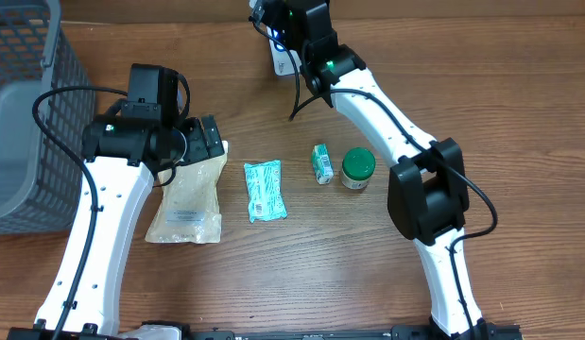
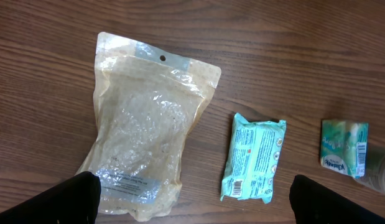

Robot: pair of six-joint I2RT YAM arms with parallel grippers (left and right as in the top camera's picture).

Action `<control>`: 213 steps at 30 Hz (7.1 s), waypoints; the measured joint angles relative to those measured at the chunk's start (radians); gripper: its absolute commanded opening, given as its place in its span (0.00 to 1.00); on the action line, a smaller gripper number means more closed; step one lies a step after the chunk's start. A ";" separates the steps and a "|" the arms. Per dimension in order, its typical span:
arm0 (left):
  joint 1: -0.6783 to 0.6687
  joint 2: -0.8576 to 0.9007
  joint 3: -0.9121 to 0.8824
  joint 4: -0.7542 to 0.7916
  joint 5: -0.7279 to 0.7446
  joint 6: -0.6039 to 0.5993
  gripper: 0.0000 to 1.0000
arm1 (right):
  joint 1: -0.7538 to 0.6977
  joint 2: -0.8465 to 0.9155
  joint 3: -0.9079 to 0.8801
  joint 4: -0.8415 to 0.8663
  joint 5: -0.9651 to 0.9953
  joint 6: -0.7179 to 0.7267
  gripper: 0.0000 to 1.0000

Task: Scan the item barcode
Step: 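Carry the oil bottle up to the white scanner with right gripper, then move the oil bottle away from the scanner to the right side, then release the oil bottle and swing the right gripper toward the small tissue pack, then lower the right gripper over the small green tissue pack beside the jar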

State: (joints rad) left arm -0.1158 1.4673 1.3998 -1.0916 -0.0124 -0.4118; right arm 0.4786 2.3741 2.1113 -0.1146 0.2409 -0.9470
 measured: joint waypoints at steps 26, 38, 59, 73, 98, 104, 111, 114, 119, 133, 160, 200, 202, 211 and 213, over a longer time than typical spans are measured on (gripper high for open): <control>0.000 0.000 0.000 0.000 0.000 0.000 0.99 | 0.000 0.100 0.000 0.095 0.039 0.023 0.04; 0.000 0.000 0.000 0.000 0.000 0.000 0.99 | -0.014 -0.120 -0.002 -0.272 0.073 0.306 0.04; 0.000 0.000 0.000 0.000 0.000 0.000 1.00 | -0.494 -0.247 -0.049 -1.187 -0.084 0.872 0.07; 0.000 0.000 0.000 0.000 0.000 0.000 1.00 | -0.601 -0.244 -0.206 -1.135 -0.111 0.895 0.89; 0.000 0.000 0.000 0.000 0.000 0.000 0.99 | -0.537 -0.497 -0.080 -1.210 -0.201 1.036 0.88; 0.000 0.000 0.000 0.000 0.000 0.000 0.99 | -0.414 -0.529 -0.082 -1.297 -0.385 1.052 0.75; 0.000 0.000 0.000 0.000 0.000 0.000 0.99 | -0.205 -0.525 -0.186 -1.284 -0.474 1.089 0.72; 0.000 0.000 0.000 0.000 0.000 0.000 0.99 | -0.109 -0.523 -0.244 -1.216 -0.481 1.096 0.67; 0.000 0.000 0.000 0.000 0.000 0.000 0.99 | 0.003 -0.521 -0.339 -1.062 -0.414 1.136 0.68; 0.000 0.000 0.000 0.000 0.000 0.000 1.00 | 0.085 -0.517 -0.616 -0.682 -0.240 1.211 0.81; 0.000 0.000 0.000 0.000 0.000 0.000 1.00 | 0.091 -0.517 -0.831 -0.505 -0.129 1.273 0.75; 0.000 0.000 0.000 0.000 0.000 0.000 1.00 | 0.092 -0.516 -0.908 -0.454 -0.164 1.366 0.58; 0.000 0.000 0.000 0.000 0.000 0.000 1.00 | 0.092 -0.516 -0.908 -0.454 -0.164 1.366 0.58; 0.000 0.000 0.000 0.000 0.000 0.000 1.00 | 0.092 -0.516 -0.908 -0.441 -0.167 1.366 0.56; 0.000 0.000 0.000 0.000 0.000 0.000 1.00 | 0.092 -0.516 -0.908 -0.436 -0.167 1.366 0.56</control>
State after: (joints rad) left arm -0.1158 1.4673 1.3998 -1.0916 -0.0124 -0.4118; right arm 0.5701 1.8580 1.2030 -0.5507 0.0738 0.4191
